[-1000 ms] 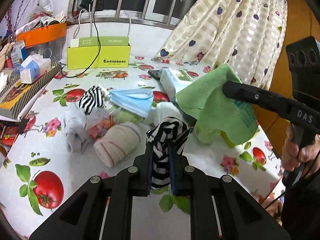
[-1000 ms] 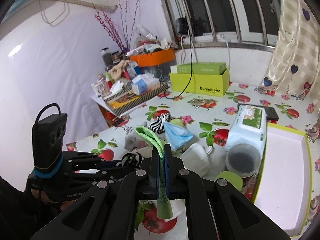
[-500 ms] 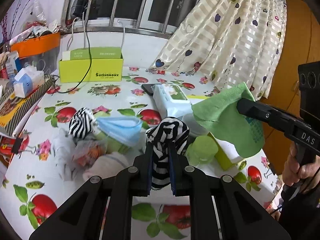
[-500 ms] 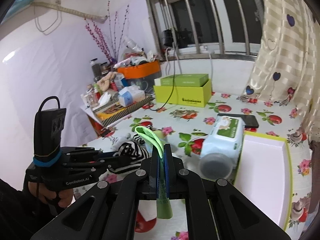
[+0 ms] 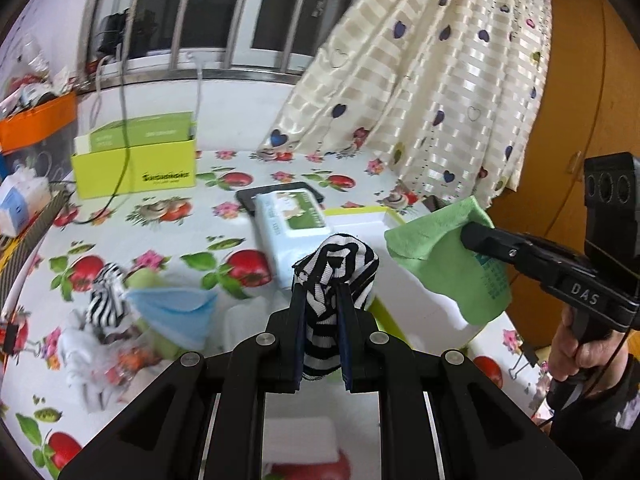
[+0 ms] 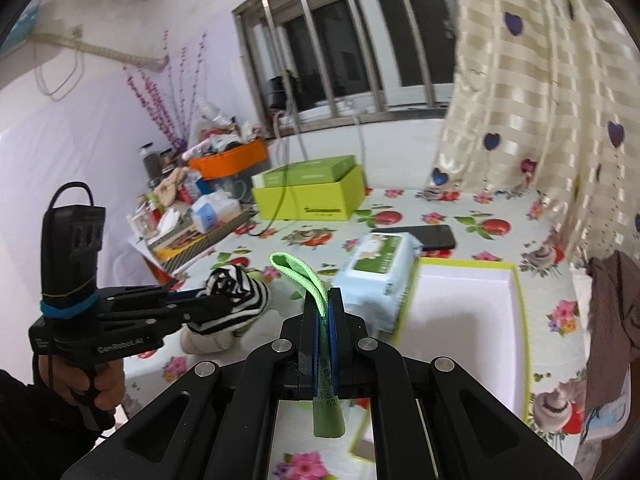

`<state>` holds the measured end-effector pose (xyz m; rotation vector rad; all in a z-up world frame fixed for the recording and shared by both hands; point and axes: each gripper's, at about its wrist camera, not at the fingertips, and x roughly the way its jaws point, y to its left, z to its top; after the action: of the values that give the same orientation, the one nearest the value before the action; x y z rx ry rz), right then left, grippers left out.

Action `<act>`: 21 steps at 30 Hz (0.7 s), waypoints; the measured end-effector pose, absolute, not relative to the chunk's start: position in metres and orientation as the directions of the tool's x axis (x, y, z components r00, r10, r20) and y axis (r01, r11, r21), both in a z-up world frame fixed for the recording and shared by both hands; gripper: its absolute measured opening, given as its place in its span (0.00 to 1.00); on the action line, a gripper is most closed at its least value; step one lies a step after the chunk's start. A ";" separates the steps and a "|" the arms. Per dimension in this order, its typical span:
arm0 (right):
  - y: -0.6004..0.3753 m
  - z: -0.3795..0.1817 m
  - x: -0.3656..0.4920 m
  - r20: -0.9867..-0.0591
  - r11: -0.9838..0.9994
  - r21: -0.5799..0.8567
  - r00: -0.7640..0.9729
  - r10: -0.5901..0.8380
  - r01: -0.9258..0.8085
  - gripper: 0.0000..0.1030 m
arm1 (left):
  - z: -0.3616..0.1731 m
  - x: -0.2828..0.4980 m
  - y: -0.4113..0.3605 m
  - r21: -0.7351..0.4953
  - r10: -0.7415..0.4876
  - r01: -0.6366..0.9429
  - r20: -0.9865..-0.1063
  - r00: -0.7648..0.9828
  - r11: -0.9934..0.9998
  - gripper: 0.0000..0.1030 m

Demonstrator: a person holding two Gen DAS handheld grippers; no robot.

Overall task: Organize soft objects
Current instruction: 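Carry the green cloth and striped sock ball over the white tray with both grippers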

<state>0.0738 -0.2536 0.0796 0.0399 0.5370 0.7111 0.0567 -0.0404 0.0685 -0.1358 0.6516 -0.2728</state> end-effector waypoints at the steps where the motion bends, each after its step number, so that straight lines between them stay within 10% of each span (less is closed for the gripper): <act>1: -0.260 0.079 0.076 -0.454 0.768 0.218 0.634 0.626 -0.602 0.04 | 0.069 0.059 -0.046 -0.207 -0.297 0.215 -0.579 0.759 0.954 0.14; 21: -0.319 0.018 0.142 -0.555 0.845 0.297 0.639 0.532 -0.446 0.04 | 0.056 0.115 -0.121 -0.209 -0.355 0.290 -0.635 0.686 0.934 0.14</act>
<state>0.1422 -0.3194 0.0181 0.1368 0.6762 0.5598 0.1146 -0.1213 0.0559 -0.0941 0.7303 -0.3614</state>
